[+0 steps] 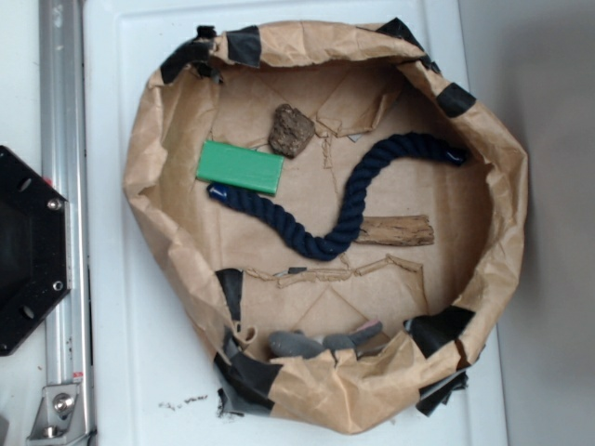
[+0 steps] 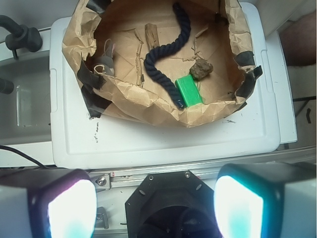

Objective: Grab the rock.

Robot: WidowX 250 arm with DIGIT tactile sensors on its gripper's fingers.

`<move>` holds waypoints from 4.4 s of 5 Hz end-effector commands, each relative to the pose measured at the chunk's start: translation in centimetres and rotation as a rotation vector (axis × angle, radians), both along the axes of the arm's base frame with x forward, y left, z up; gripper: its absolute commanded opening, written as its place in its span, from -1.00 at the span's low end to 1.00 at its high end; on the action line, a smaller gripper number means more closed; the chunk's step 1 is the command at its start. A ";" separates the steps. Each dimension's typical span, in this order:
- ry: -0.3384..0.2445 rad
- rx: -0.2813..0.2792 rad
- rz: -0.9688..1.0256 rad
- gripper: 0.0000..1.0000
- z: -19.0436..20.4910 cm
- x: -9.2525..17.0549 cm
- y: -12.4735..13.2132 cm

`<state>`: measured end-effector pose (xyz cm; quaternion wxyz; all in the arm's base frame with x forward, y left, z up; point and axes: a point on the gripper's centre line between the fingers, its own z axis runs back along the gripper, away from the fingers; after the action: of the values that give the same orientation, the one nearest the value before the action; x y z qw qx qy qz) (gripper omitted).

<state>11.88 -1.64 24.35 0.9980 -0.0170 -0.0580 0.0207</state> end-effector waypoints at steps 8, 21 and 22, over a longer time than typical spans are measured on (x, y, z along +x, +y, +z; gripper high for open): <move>-0.129 0.121 0.487 1.00 -14.9 13.8 6.7; -0.260 0.019 0.454 -1.00 -7.0 15.2 5.6; -0.246 0.001 0.431 -1.00 -7.2 15.8 4.9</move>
<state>27.19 2.33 15.31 0.9597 -0.0006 -0.1526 0.2362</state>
